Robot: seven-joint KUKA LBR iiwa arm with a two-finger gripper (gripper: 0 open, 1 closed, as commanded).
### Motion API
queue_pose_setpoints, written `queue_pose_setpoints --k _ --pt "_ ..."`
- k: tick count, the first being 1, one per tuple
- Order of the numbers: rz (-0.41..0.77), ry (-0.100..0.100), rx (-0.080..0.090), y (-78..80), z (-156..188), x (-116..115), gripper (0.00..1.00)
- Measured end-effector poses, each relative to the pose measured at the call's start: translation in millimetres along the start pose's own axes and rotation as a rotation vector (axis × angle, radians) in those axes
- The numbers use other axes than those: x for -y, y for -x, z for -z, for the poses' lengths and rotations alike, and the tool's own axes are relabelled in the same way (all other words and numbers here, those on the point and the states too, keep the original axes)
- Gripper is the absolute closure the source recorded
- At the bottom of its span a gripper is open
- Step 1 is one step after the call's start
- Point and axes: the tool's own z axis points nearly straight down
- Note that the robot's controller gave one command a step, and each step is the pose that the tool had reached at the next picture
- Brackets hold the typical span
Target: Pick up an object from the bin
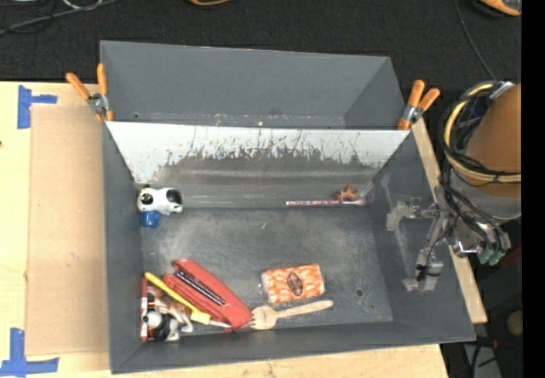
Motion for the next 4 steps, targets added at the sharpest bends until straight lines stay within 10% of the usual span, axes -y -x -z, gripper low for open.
queue_pose_setpoints --k 1,3,4 --pt "0.004 -0.002 0.008 1.3 4.4 -0.6 0.00" --pt "0.037 -0.002 0.008 34.3 2.8 -74.2 0.00" --pt "-0.036 0.000 0.011 46.9 -48.4 -106.0 0.00"
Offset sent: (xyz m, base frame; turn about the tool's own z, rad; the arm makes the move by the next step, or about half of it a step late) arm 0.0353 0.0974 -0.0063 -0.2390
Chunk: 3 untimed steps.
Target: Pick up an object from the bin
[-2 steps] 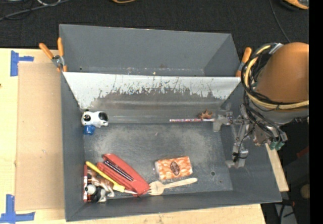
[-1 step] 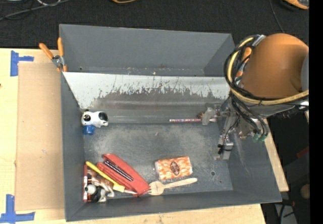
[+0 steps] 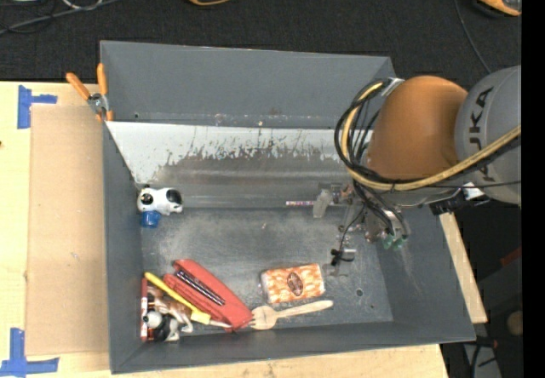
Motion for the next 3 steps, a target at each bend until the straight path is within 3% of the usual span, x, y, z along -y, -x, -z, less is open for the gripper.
queue_pose_setpoints --k 1,2,3 --pt "-0.185 -0.001 0.001 -10.4 -0.5 -37.2 0.00" --pt "-0.057 0.001 0.005 -31.7 -51.7 -43.2 0.00" --pt "-0.144 0.002 0.009 -47.6 -82.9 -90.9 0.00"
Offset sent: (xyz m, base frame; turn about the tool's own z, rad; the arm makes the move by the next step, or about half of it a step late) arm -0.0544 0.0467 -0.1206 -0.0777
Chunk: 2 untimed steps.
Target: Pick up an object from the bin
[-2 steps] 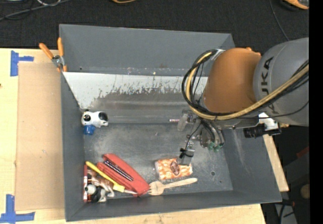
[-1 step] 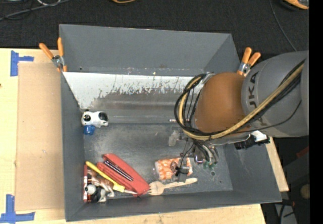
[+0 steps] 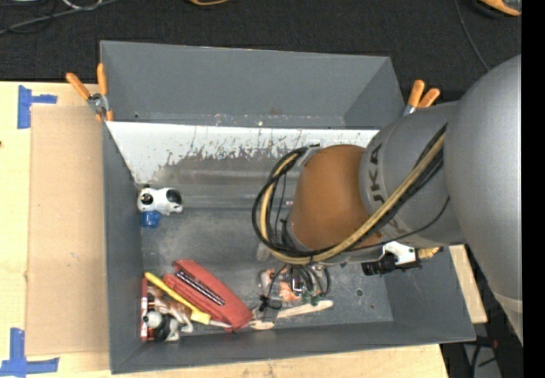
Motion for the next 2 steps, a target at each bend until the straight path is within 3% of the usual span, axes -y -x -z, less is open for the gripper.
queue_pose_setpoints --k 1,2 --pt "-0.006 -0.004 -0.009 10.7 -27.8 41.3 0.00" --pt "0.072 0.002 -0.007 25.4 -0.6 111.8 0.00"
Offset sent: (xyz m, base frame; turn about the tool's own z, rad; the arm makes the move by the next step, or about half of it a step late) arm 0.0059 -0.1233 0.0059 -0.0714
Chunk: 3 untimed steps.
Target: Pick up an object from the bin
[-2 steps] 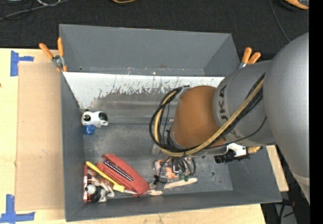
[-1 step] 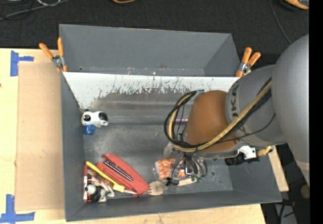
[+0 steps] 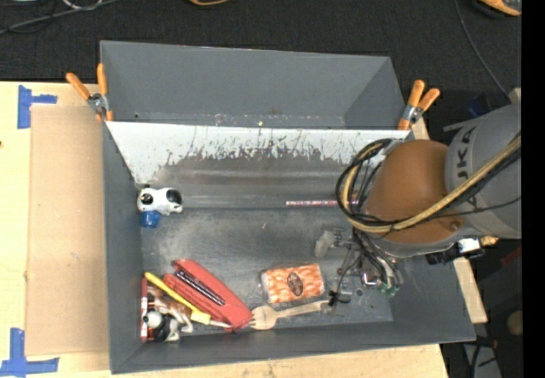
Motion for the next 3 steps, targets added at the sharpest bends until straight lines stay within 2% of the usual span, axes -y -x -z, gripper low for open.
queue_pose_setpoints --k 1,2,3 --pt "-0.033 -0.003 -0.006 -3.4 71.5 -23.0 0.00" --pt "-0.027 -0.003 0.005 -4.7 45.5 -27.7 0.00" --pt "0.060 0.000 0.005 -31.2 -18.9 -84.1 0.00"
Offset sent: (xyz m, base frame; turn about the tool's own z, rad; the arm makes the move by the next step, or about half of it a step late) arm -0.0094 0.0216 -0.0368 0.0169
